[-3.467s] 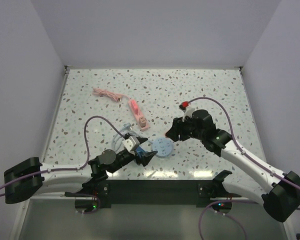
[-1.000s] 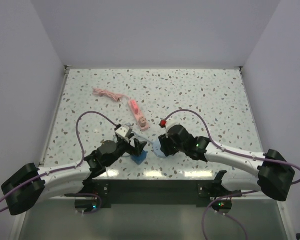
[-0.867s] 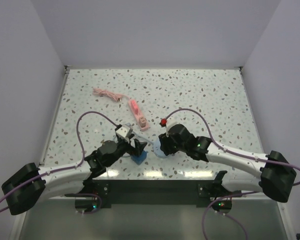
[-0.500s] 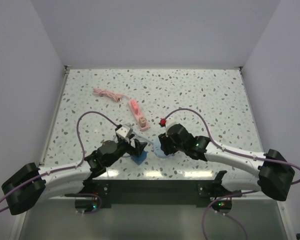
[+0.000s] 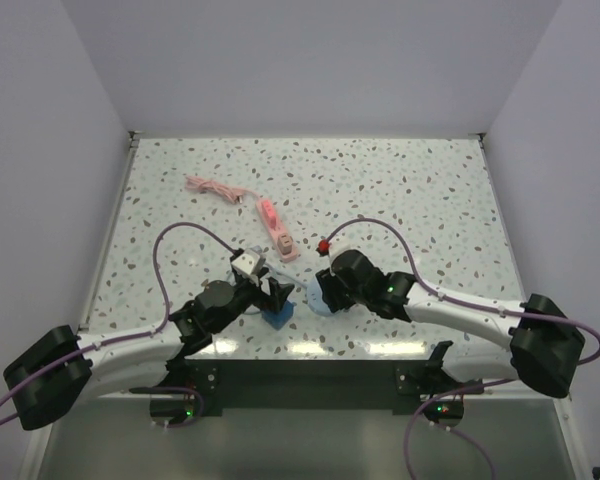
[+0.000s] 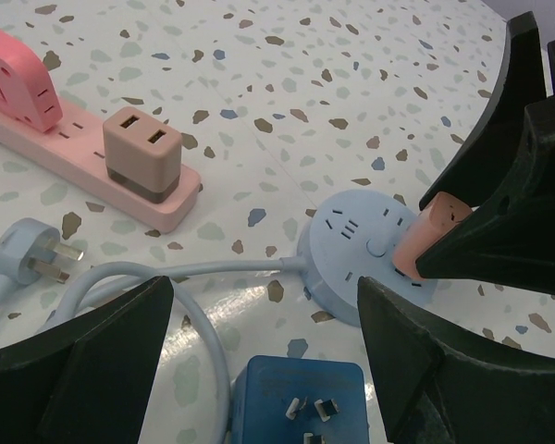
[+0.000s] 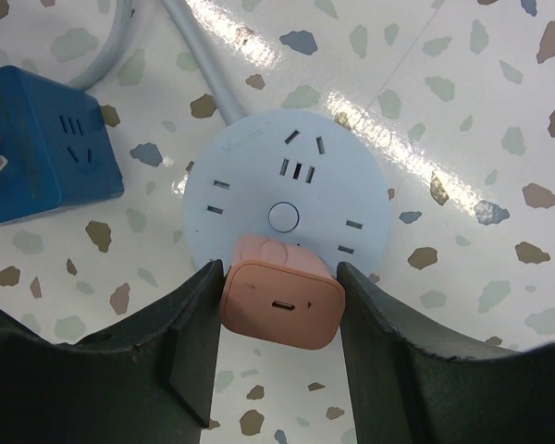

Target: Insert the plug

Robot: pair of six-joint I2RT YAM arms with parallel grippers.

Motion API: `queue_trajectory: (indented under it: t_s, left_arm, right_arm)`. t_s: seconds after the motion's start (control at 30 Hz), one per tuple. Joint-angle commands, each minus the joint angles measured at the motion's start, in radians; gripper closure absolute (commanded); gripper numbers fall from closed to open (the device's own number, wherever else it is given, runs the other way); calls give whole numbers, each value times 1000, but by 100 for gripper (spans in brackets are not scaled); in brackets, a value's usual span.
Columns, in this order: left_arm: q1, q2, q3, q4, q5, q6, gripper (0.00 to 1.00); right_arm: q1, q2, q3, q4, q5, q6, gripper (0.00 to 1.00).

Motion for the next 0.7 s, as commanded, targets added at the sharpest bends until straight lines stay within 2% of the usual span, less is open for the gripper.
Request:
queue_trajectory:
  t_s: [0.0, 0.67]
  left_arm:
    - [6, 8, 20, 44, 7, 1, 14]
    - [14, 9, 17, 50, 10, 6, 14]
  right_arm:
    - [3, 5, 22, 8, 1, 3, 100]
    - [76, 103, 43, -32, 114, 31, 100]
